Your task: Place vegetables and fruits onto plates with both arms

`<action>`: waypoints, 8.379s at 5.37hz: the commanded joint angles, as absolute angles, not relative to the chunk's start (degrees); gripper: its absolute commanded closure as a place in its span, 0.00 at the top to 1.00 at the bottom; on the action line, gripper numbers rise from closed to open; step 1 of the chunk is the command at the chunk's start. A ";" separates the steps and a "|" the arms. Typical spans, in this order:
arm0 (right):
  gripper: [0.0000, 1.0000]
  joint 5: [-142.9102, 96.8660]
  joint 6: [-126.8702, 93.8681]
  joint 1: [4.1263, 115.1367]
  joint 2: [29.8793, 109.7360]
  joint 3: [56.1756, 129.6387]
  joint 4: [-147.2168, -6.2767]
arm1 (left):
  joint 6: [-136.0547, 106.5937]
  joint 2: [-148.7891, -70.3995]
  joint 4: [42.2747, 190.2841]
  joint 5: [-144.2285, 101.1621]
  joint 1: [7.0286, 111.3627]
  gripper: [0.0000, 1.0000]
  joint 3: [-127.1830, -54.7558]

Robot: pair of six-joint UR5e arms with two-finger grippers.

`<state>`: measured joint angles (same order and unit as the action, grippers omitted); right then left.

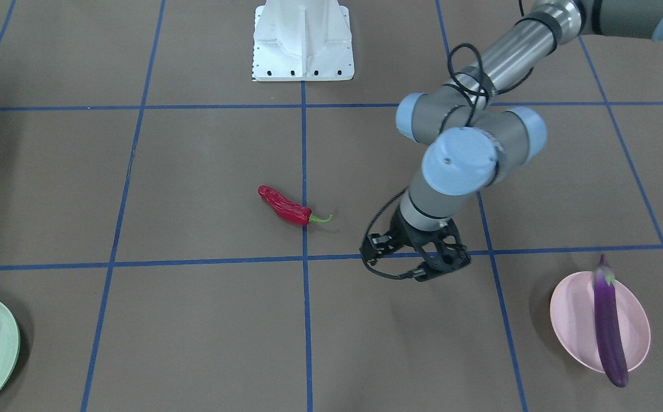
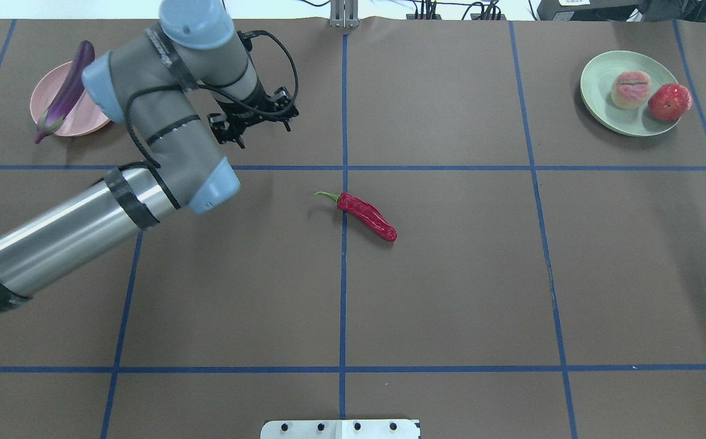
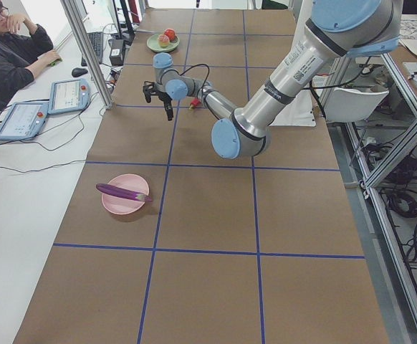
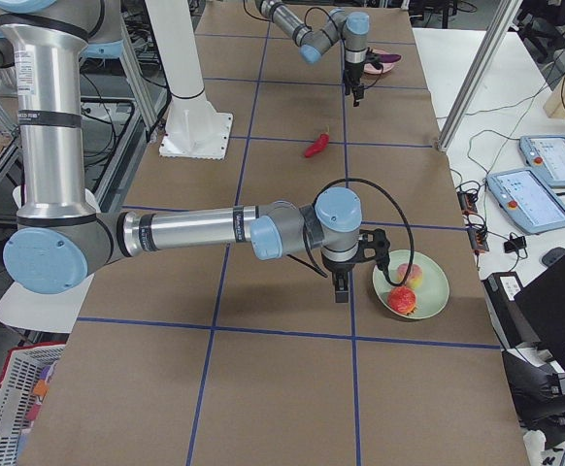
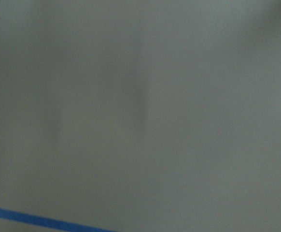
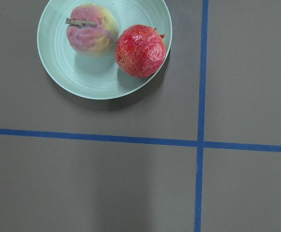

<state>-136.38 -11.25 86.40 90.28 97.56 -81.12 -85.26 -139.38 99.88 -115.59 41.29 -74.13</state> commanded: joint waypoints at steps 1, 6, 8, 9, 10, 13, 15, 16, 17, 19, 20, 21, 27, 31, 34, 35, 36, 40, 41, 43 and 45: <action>1.00 -136.32 -11.25 86.40 89.92 97.65 -81.04 | -107.89 -144.99 92.56 -106.74 30.98 1.00 -74.54; 1.00 -136.23 -11.25 86.40 89.83 97.91 -81.04 | -117.69 -149.92 100.16 -99.84 28.04 1.00 -64.47; 1.00 -136.14 -11.25 86.40 89.82 97.91 -81.04 | -114.20 -150.29 99.85 -99.93 28.21 0.01 -64.60; 1.00 -136.32 -11.25 86.40 89.82 97.91 -81.04 | -113.30 -150.29 99.58 -99.93 28.73 0.00 -64.86; 1.00 -136.14 -11.25 86.40 89.82 97.82 -81.04 | -107.98 -150.21 97.93 -100.54 30.48 0.00 -67.13; 1.00 -136.14 -11.25 86.31 89.74 97.82 -81.12 | -65.74 -144.36 87.97 -112.29 47.48 0.00 -72.25; 1.00 -135.97 -11.34 86.22 89.74 97.82 -81.12 | -29.00 -140.81 88.50 -118.82 62.52 0.00 -63.17; 1.00 -136.05 -11.34 86.22 89.74 97.82 -81.12 | -16.13 -138.45 93.73 -118.74 66.58 0.00 -57.02; 1.00 -136.23 -11.34 85.79 89.65 97.82 -81.12 | -14.52 -133.47 103.44 -118.57 67.14 0.00 -53.73; 1.00 -136.49 -11.34 85.78 89.12 97.82 -81.12 | -15.20 -130.18 110.54 -118.48 66.80 0.99 -51.32; 1.00 -136.41 -11.34 85.69 89.12 97.74 -81.12 | -15.55 -130.17 110.39 -118.91 66.80 1.00 -52.29; 1.00 -136.41 -11.34 85.69 88.95 97.73 -81.12 | -15.56 -130.25 109.09 -119.44 66.97 1.00 -53.69; 1.00 -135.97 -11.34 84.02 88.15 97.47 -81.48 | 6.43 -109.26 85.00 -130.52 83.46 1.00 -83.00; 1.00 -135.88 -11.34 84.02 88.86 97.82 -81.39 | 8.26 -89.68 86.12 -133.95 87.01 1.00 -98.24; 1.00 -136.66 -11.34 84.11 89.21 97.82 -81.47 | 7.56 -89.65 85.96 -133.60 87.10 1.00 -98.18; 1.00 -136.50 -11.34 84.11 89.47 97.82 -81.30 | 7.47 -89.30 85.43 -133.94 87.62 1.00 -98.52; 1.00 -136.23 -11.34 84.11 89.56 97.74 -81.30 | 7.47 -89.04 85.43 -133.95 87.97 1.00 -98.53; 1.00 -135.88 -11.43 84.11 89.56 97.74 -81.39 | 7.91 -88.68 85.87 -133.42 89.03 1.00 -100.10; 1.00 -135.88 -11.43 84.11 89.56 97.73 -81.47 | 7.91 -88.42 85.87 -133.42 89.03 1.00 -100.19; 1.00 -135.09 -11.43 84.11 89.91 97.65 -81.65 | 7.91 -87.98 85.87 -133.33 89.12 1.00 -100.37; 1.00 -134.56 -11.43 84.11 90.17 97.56 -81.65 | 7.91 -86.85 85.87 -133.33 89.03 1.00 -101.77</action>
